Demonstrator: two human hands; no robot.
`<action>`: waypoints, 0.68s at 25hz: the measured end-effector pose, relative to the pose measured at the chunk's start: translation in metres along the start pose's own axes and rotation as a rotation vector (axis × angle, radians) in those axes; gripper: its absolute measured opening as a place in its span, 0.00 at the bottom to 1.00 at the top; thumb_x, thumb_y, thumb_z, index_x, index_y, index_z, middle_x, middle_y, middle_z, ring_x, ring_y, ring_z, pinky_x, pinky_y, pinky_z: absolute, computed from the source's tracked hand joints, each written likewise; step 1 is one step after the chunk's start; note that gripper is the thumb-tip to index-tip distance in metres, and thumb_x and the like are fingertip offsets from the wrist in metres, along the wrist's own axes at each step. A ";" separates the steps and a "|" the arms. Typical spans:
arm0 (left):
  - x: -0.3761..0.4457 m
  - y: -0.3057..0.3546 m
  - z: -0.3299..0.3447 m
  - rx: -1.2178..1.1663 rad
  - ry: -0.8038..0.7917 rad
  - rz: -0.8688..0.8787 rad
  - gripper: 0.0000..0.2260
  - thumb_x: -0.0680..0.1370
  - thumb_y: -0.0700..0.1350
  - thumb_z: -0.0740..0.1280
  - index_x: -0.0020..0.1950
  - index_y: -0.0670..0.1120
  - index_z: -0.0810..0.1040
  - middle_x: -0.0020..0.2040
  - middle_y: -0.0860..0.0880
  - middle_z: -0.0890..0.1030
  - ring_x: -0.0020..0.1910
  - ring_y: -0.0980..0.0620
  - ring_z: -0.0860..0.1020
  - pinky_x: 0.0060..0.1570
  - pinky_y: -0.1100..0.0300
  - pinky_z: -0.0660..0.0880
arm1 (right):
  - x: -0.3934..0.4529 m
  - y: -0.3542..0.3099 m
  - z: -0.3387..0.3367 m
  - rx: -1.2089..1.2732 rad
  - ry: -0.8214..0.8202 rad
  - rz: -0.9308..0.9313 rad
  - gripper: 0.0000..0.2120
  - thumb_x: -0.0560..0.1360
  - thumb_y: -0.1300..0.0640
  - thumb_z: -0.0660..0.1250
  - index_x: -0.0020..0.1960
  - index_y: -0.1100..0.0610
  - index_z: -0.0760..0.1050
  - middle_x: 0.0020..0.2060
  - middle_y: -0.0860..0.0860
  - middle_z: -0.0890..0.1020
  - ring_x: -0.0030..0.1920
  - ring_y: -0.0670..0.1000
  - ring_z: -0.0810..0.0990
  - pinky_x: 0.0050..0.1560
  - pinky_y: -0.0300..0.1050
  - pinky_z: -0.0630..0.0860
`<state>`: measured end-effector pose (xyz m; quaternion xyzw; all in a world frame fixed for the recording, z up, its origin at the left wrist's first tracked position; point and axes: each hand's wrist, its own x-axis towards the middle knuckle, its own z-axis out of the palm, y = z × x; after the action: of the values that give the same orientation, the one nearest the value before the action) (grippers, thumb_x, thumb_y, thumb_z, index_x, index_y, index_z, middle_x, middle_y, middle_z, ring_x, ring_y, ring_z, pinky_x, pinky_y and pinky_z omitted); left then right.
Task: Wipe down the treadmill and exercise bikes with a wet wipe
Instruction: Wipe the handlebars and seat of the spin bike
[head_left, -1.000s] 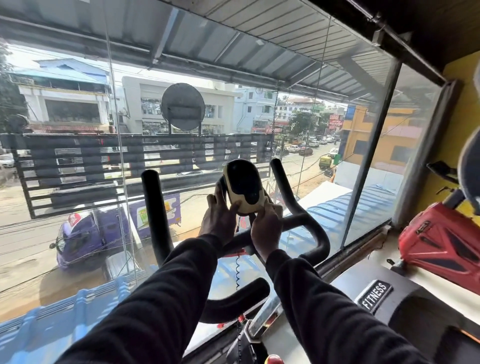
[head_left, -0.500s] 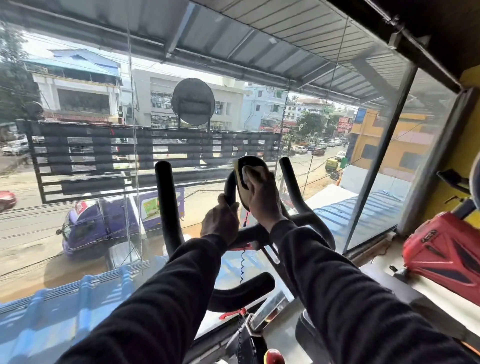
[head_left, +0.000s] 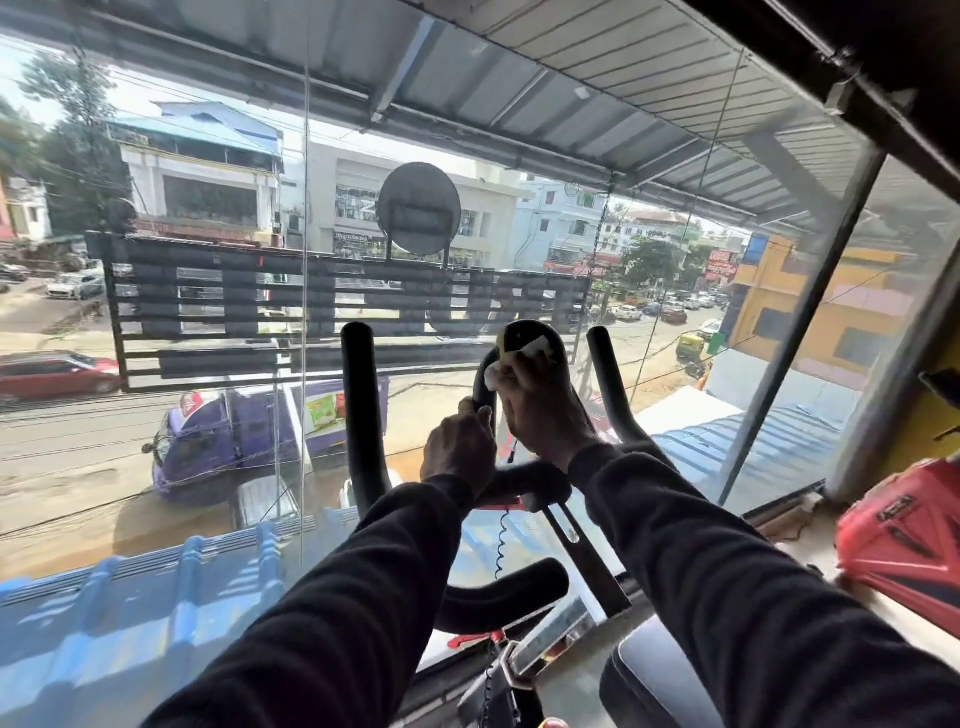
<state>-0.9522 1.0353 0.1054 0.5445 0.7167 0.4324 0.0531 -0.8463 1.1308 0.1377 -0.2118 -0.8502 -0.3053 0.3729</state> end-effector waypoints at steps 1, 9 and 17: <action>0.000 0.000 0.001 0.008 0.009 -0.005 0.15 0.85 0.49 0.53 0.61 0.41 0.72 0.53 0.35 0.81 0.53 0.35 0.78 0.46 0.50 0.69 | -0.010 -0.001 -0.003 0.027 -0.002 -0.009 0.11 0.75 0.61 0.65 0.56 0.59 0.81 0.52 0.55 0.79 0.52 0.59 0.74 0.56 0.55 0.72; -0.009 0.001 0.001 0.059 0.093 0.102 0.17 0.83 0.44 0.61 0.70 0.40 0.68 0.63 0.39 0.71 0.55 0.35 0.75 0.51 0.46 0.70 | -0.063 -0.019 -0.014 0.264 -0.133 0.376 0.10 0.71 0.65 0.71 0.48 0.54 0.84 0.50 0.52 0.78 0.52 0.56 0.78 0.55 0.50 0.77; -0.041 0.024 -0.001 0.077 0.076 0.097 0.16 0.77 0.39 0.65 0.65 0.44 0.75 0.60 0.45 0.74 0.58 0.43 0.74 0.54 0.51 0.72 | -0.053 -0.032 -0.044 0.565 -0.070 0.907 0.09 0.72 0.62 0.68 0.44 0.52 0.85 0.46 0.49 0.85 0.55 0.50 0.78 0.51 0.34 0.66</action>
<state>-0.9188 1.0017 0.1066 0.5635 0.7072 0.4268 -0.0162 -0.8097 1.0706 0.1096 -0.4594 -0.7342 0.1348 0.4814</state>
